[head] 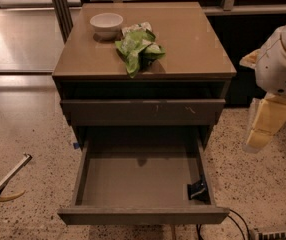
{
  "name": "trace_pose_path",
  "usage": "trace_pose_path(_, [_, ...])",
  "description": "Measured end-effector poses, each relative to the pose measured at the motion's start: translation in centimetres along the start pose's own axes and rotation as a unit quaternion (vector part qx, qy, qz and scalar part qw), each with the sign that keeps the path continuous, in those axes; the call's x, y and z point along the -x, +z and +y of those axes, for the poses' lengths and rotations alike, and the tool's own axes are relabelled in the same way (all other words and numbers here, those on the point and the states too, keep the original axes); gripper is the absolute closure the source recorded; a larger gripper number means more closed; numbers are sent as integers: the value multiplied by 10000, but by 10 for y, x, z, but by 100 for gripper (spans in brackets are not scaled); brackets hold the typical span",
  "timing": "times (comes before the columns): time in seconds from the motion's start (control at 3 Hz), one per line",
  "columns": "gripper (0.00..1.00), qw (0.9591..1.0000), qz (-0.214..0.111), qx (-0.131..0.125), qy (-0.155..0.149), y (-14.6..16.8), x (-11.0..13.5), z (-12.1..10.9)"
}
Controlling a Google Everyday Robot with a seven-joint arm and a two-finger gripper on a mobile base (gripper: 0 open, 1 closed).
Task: Pick rxbar blueberry from middle drawer and place on counter
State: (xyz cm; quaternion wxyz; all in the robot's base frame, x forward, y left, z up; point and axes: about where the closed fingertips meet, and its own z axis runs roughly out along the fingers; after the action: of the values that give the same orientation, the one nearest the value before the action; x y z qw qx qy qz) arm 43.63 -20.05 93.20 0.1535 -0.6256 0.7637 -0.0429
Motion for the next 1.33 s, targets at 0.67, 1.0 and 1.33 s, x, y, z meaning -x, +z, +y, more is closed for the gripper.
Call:
trace_pose_path(0.67, [0,9986,-304,287,-309,130,-6,29])
trace_pose_path(1.0, [0,9963,-579,452,-457,199,-16,40])
trace_pose_path(1.33, [0,9930,-776,591,-661,271,-30,42])
